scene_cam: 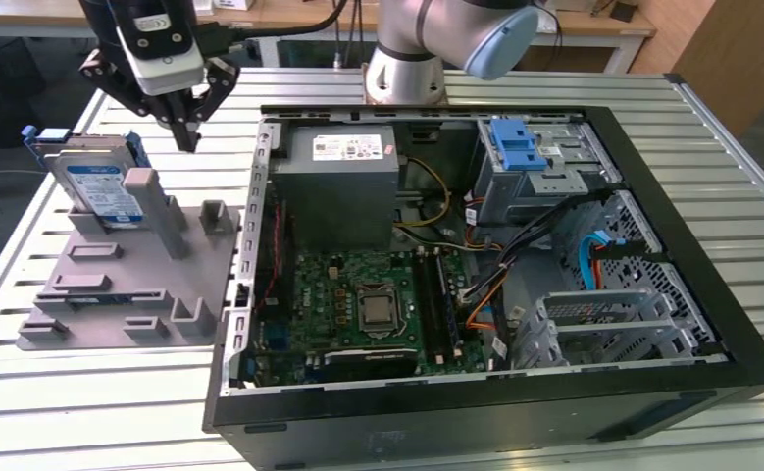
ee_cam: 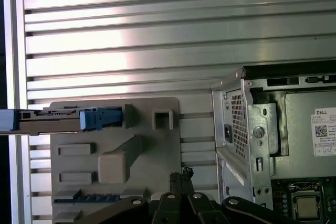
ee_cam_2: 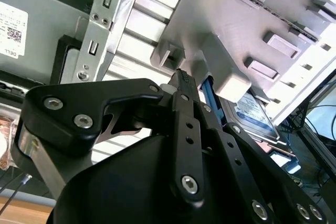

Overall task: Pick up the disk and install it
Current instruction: 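Reach for the disk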

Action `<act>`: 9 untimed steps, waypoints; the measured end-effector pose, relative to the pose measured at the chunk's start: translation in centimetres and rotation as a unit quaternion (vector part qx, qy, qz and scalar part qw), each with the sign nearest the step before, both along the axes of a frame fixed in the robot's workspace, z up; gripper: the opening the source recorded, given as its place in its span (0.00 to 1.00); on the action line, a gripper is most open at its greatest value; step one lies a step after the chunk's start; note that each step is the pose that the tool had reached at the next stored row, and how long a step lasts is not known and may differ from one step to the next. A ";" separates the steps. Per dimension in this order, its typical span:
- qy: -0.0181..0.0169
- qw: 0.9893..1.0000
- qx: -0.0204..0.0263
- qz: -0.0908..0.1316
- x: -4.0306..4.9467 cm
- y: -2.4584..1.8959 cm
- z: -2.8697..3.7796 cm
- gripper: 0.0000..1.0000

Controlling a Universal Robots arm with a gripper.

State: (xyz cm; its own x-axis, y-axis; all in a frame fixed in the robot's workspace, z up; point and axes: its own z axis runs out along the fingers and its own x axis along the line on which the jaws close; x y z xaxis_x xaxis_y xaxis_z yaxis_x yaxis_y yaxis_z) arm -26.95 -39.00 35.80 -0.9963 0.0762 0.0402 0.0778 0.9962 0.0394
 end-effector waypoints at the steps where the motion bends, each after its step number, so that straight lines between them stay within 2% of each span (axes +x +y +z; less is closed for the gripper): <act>1: 0.000 1.000 0.000 0.000 -0.22 0.08 0.00 0.11; 9: -0.006 1.000 0.000 0.000 -1.81 0.51 0.00 0.11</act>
